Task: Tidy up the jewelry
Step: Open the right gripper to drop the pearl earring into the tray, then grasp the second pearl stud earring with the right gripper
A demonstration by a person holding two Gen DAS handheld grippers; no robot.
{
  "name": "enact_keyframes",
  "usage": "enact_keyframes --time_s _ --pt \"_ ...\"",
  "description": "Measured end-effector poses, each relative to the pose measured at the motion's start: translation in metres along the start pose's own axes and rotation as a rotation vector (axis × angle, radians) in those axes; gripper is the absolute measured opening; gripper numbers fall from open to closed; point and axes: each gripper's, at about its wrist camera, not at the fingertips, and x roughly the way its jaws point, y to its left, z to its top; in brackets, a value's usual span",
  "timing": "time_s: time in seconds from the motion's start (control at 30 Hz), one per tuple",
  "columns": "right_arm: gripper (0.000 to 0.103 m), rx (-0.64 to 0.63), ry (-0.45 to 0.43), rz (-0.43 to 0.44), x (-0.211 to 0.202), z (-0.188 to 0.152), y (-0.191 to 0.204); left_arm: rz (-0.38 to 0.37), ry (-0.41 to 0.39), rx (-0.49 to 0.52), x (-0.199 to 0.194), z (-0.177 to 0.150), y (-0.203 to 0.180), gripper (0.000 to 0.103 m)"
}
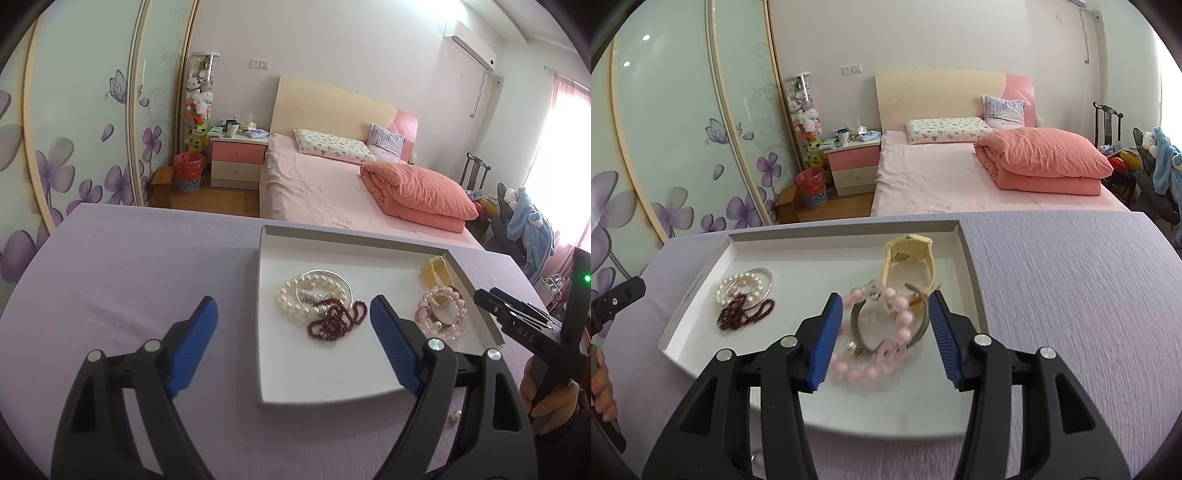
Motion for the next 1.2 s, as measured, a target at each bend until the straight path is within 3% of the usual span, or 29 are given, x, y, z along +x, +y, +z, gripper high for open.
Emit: enact_keyframes --time_s 0.27,0.5,0.77,1.2 --pt "0.052 0.013 0.001 0.038 -0.033 -0.03 0.007 0.003 -0.023 -0.006 -0.036 -0.017 0.004 0.086" --pt "0.051 0.002 0.053 0.062 -0.049 -0.067 0.017 0.005 -0.023 -0.005 -0.06 -0.038 0.008 0.087" --pt "0.045 -0.033 0.161 0.095 -0.042 -0.095 0.034 -0.001 -0.006 -0.007 -0.07 -0.056 0.012 0.087" --pt "0.035 -0.078 0.215 0.063 -0.028 -0.104 0.052 -0.003 0.002 -0.002 -0.072 -0.062 0.011 0.087"
